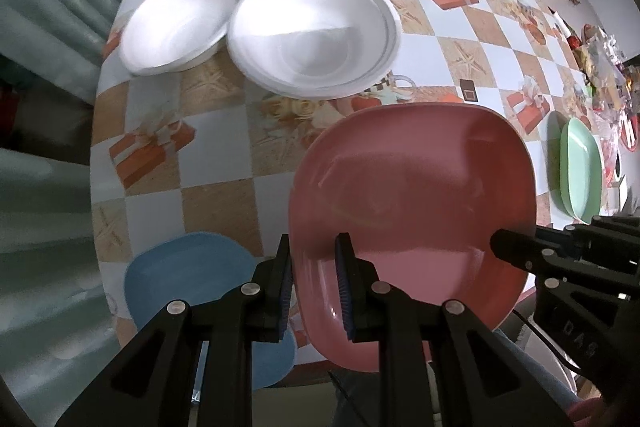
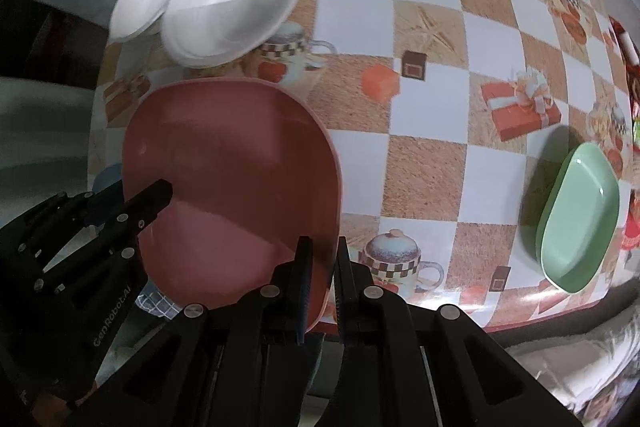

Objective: Organize plates and bowls
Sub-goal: 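Lift the pink plate with both grippers and lower it onto the blue plate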

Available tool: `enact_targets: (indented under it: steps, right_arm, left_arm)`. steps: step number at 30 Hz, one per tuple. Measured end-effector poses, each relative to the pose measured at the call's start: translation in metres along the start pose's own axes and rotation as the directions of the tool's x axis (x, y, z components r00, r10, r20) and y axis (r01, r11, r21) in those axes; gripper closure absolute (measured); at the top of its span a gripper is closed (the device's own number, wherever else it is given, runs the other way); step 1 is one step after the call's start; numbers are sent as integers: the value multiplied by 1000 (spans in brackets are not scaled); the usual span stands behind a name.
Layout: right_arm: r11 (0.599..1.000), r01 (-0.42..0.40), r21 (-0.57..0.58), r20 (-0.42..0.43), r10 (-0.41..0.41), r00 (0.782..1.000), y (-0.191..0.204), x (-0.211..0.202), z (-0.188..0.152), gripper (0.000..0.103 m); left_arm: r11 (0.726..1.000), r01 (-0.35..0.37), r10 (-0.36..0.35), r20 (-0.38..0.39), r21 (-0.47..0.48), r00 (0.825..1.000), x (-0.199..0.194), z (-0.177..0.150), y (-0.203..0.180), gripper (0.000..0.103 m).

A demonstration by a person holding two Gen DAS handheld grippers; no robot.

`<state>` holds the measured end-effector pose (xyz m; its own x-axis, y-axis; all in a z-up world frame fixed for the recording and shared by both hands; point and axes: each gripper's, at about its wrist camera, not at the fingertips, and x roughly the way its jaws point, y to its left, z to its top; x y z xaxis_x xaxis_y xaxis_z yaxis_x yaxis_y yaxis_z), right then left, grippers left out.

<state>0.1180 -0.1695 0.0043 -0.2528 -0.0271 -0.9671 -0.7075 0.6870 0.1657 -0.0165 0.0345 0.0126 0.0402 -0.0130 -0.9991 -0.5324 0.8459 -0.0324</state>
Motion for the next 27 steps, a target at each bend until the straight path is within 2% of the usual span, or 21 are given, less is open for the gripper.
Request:
enact_targets:
  steps: [12,18,20,27]
  right_arm:
    - [992,50,-114,59,-44,997,50,12,21,92]
    - [982,64,-180,62,-53,997,82,22,22,92]
    - [977,64,-203,61,-53,997,90,23,21,92]
    - [956,65,-286,41,-55,998,123,34,13,92]
  left_arm:
    - [997,-21,26,61,-71,998,-6,-31,36,81]
    - [992,-36,46,74,-124,996,8,-37,65,81]
    - [989,-43,54,76,-142,996,29,-33,83,81]
    - [975,-57,73,66,-216,995,35,-52,102,81]
